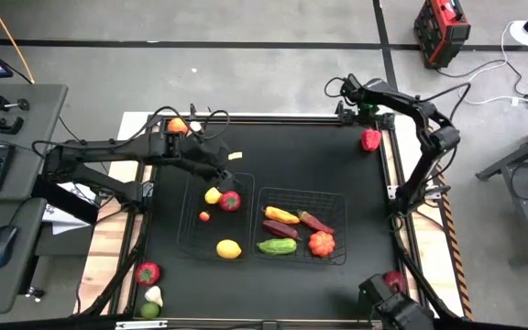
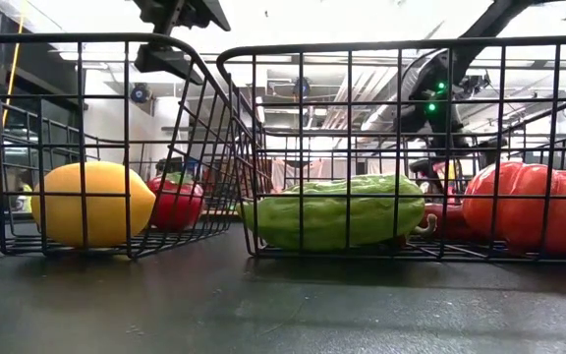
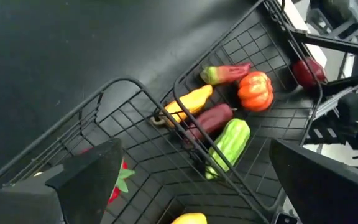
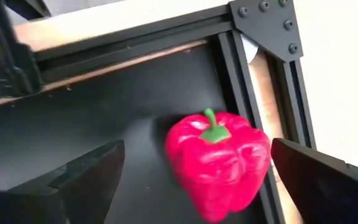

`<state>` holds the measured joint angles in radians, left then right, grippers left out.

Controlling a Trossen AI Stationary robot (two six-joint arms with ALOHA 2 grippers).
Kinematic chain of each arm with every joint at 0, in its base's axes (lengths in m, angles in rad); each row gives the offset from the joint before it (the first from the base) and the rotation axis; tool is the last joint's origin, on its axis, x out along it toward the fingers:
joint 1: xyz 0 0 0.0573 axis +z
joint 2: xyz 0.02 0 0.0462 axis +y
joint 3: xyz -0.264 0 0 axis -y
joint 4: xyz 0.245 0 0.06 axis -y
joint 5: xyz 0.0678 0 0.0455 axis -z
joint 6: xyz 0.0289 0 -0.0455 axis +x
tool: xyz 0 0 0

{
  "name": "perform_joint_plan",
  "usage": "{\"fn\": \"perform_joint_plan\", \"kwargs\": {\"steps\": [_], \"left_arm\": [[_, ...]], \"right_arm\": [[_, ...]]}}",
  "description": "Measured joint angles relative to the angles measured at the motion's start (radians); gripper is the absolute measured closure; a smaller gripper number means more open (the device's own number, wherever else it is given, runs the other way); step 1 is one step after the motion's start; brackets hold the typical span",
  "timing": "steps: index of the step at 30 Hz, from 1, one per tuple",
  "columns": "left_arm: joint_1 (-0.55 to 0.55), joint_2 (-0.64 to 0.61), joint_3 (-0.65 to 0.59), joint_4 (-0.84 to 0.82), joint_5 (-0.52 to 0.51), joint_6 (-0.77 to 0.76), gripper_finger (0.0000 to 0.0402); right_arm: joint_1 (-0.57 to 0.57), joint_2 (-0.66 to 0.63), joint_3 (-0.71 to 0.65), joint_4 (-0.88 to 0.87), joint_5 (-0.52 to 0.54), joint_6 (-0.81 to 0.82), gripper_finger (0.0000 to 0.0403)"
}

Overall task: Sort produce into baskets
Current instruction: Put the red bell pepper into the right wire basket

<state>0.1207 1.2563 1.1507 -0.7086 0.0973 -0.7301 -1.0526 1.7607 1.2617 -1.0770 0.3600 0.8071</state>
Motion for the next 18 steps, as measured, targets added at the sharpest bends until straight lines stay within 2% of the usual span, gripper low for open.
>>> {"fn": "perform_joint_plan", "kwargs": {"steps": [14,18], "left_arm": [[-0.005,0.000,0.000,0.000,-0.002,0.009,0.0006],[-0.005,0.000,0.000,0.000,-0.002,0.009,0.0006]], "right_arm": [[0.008,0.098,0.003,-0.048,-0.012,0.103,0.0004],[0.045,0.107,-0.002,-0.026,-0.077,0.103,0.0004]]}}
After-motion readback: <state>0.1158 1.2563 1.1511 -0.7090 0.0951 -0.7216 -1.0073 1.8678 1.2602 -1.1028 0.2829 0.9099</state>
